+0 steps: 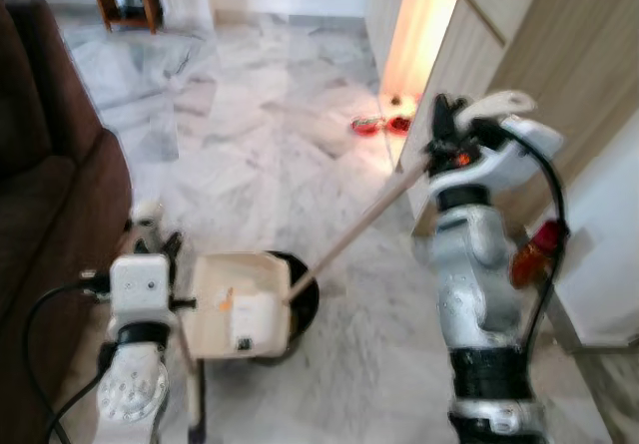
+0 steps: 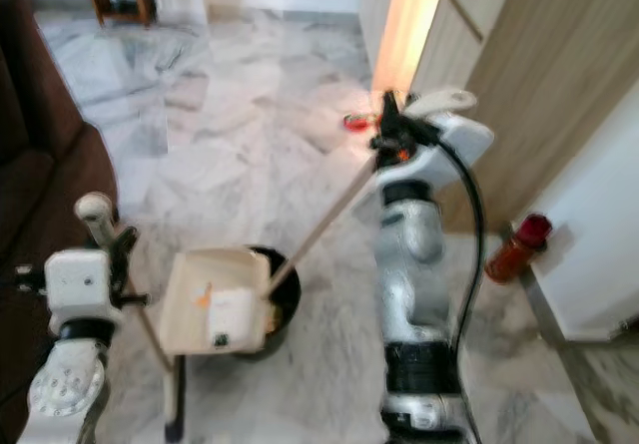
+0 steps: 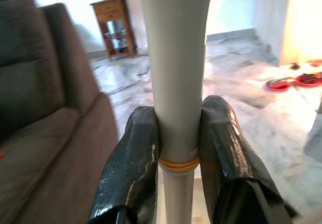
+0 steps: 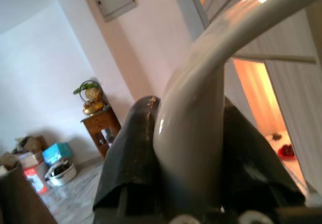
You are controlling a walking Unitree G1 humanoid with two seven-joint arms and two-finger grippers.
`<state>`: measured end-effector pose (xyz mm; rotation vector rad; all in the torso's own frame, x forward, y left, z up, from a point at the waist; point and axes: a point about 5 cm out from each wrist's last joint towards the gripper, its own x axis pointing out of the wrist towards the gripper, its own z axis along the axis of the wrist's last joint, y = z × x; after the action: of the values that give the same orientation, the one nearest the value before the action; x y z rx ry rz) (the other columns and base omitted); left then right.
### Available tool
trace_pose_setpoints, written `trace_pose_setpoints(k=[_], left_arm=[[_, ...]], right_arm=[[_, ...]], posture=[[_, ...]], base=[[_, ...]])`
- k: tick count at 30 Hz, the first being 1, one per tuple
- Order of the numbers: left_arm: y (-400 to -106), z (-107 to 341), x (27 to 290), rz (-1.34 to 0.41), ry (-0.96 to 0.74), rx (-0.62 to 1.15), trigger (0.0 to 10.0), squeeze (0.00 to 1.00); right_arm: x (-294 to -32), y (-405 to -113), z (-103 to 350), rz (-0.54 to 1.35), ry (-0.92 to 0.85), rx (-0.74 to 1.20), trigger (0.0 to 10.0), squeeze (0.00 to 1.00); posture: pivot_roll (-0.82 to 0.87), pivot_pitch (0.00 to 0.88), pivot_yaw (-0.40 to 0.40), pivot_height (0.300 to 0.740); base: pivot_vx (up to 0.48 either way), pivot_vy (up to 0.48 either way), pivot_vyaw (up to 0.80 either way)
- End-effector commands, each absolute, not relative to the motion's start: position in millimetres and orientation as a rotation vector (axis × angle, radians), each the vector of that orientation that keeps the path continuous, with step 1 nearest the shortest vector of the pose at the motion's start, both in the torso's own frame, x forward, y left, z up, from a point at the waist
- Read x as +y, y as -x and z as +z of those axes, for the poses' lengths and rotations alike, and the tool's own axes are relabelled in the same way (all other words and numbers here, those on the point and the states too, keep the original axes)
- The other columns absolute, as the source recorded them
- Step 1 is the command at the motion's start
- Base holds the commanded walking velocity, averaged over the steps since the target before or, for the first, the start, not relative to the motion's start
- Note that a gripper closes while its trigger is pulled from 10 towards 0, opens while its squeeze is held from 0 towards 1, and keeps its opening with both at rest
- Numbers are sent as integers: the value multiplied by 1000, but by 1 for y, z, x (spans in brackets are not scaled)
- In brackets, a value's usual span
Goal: Sweep floor
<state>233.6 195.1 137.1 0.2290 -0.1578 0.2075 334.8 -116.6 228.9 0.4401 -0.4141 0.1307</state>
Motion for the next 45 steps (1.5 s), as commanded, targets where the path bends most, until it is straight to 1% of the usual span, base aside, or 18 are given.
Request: trace_pose_setpoints(k=[1,14,19,24,28,32,35,38,41,43,45], left_arm=[[-231,144,193,198,-249,-200,10000,0],[-225,142,196,208,-256,-190,10000,0],[-222,142,195,201,-248,-193,10000,0],[-220,140,196,197,-253,-184,10000,0],[-220,139,194,167,-299,-181,10000,0],[-221,138,192,164,-289,-182,10000,0],[-223,138,189,144,-304,-186,10000,0],[-223,137,187,127,-311,-188,10000,0],[-223,137,186,120,-316,-189,10000,0],[-224,137,185,120,-317,-190,10000,0],[-225,137,185,121,-317,-192,10000,0]], right_arm=[[-124,-332,242,115,-462,-478,10000,0],[-122,-331,249,129,-473,-497,10000,0],[-119,-329,252,145,-465,-509,10000,0],[-116,-324,258,166,-406,-542,10000,0],[-108,-319,261,212,-346,-570,10000,0],[-98,-314,262,260,-341,-573,10000,0],[-88,-307,265,313,-295,-600,10000,0],[-83,-304,269,334,-285,-618,10000,0],[-78,-301,269,372,-241,-632,10000,0],[-69,-294,263,436,-145,-647,10000,0],[-63,-289,261,473,-105,-658,10000,0]], posture=[[77,96,-44,740],[79,101,-45,740],[76,106,-43,740],[74,111,-41,740],[74,110,-36,740],[72,108,-36,740],[68,100,-34,740],[67,92,-34,740],[67,85,-35,740],[78,86,-35,740],[76,89,-37,740]], base=[[341,0,0],[337,0,0],[0,0,0],[0,0,0],[0,0,0],[0,0,0],[0,0,0],[0,0,0],[0,0,0],[0,0,0],[0,0,0]])
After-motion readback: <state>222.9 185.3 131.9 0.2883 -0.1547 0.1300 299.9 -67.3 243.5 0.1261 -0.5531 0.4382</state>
